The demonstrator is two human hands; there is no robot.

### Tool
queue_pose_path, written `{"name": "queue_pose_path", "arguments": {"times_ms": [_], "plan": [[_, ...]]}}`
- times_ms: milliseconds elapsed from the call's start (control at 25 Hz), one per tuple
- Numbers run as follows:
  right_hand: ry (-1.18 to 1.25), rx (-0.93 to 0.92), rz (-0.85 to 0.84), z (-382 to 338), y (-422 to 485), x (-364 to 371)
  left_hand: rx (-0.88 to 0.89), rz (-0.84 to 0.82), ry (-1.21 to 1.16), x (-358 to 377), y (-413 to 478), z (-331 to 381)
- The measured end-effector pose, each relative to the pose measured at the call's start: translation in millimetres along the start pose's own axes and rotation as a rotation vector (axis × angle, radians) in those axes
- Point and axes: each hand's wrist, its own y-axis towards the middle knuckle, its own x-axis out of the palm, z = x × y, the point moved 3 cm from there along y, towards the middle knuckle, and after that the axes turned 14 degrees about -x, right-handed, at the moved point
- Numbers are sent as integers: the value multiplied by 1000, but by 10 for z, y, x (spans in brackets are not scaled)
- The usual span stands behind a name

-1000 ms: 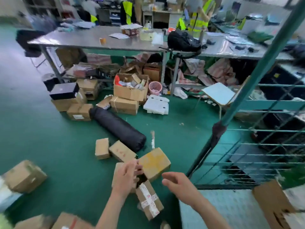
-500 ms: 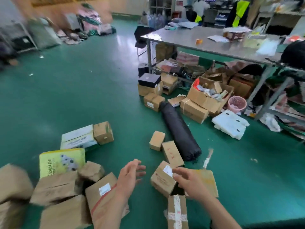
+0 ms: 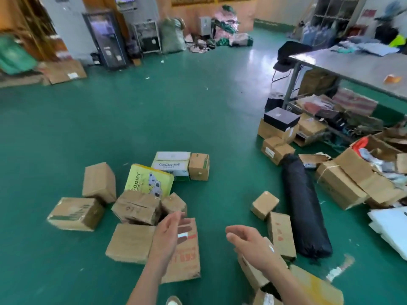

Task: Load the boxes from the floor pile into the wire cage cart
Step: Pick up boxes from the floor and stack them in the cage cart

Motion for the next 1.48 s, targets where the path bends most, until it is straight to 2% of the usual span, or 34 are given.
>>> {"name": "queue_pose_path", "arguments": {"times_ms": [200, 440, 640, 840, 1080, 1280, 1480], "plan": [[-2, -48, -90, -397, 578, 426, -8, 45, -88, -517, 393, 275], [-68, -120, -51, -844, 1376, 580, 70, 8, -102, -916, 1053, 969], [-61, -143, -33, -1074, 1796, 659, 109, -25, -105, -1057, 1404, 1285], [-53, -124, -64, -1028, 2314, 639, 29, -7, -115, -1002, 1781, 1289], [-20, -99, -181, -892, 3336, 510, -77, 165, -255, -1052, 2423, 1486], [3, -80, -269, -785, 4292, 73, -103, 259, -283, -508, 2971, 1882], [23, -60, -369, -855, 4962, -122, -138, 370, -367, -238, 3127, 2166]]}}
